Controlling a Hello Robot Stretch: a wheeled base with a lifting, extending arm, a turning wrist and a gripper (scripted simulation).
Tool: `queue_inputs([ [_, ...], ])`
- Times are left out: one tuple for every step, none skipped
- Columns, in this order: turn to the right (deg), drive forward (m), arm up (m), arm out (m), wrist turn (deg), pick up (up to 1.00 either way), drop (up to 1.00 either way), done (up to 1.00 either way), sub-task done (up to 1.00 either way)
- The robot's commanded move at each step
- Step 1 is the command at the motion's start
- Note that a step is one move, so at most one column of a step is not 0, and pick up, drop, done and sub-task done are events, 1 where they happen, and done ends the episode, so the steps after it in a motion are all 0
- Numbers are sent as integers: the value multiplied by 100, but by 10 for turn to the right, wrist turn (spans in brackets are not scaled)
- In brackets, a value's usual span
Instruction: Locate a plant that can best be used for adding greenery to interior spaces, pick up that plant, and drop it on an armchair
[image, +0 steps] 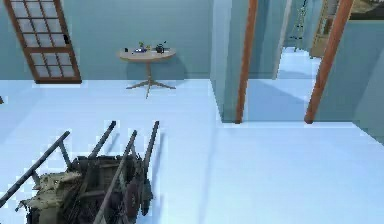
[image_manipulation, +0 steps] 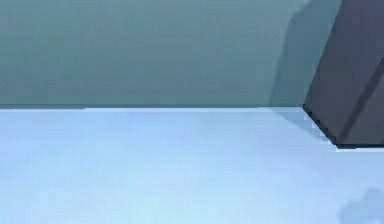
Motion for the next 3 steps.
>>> queue_inputs([
  [0,100,0,0,0,0,0,0,0],
  [0,100,0,0,0,0,0,0,0],
  [0,100,0,0,0,0,0,0,0],
])
